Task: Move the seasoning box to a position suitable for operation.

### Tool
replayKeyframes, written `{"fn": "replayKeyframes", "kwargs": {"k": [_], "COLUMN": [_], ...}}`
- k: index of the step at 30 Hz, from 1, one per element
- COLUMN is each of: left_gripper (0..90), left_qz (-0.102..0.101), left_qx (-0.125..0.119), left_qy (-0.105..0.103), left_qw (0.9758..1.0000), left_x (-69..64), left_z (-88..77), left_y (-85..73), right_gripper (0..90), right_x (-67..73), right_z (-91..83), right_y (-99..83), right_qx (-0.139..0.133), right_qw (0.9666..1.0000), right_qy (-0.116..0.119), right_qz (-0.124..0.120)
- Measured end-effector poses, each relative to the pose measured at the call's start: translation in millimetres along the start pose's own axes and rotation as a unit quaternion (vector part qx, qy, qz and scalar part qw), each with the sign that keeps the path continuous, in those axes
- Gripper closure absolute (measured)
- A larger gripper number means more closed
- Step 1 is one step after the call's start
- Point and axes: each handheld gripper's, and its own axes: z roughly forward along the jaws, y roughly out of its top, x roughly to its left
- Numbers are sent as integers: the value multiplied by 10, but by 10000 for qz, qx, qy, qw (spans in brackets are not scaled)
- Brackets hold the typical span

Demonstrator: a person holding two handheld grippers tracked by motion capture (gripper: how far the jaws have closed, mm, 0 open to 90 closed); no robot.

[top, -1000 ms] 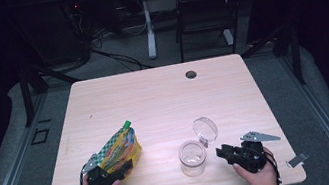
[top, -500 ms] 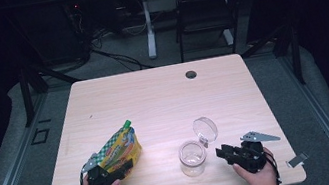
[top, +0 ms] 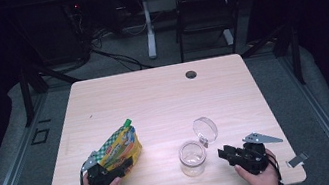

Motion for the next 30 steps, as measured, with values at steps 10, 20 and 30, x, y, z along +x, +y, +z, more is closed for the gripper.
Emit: {"fn": "replayKeyframes", "kwargs": {"k": [10,20,30], "left_gripper": [582,605,612], "left_qz": [76,310,317], "left_qx": [-109,-4,119], "left_qy": [143,217,42], "left_qw": [9998,9993,9994], "left_x": [-13,-46,-42], "left_z": [21,16,-2], "left_y": [24,48,109], "right_gripper": [648,648,645], "right_x": [-27,-6,-13], "right_z": [-110,-84,-83], "right_y": [-32,-31,-29], "right_qx": [-119,-85,-91], "right_qw": [9999,10000,10000], "right_qy": [-44,-45,-41], "right_qz": [25,-15,-6]}}
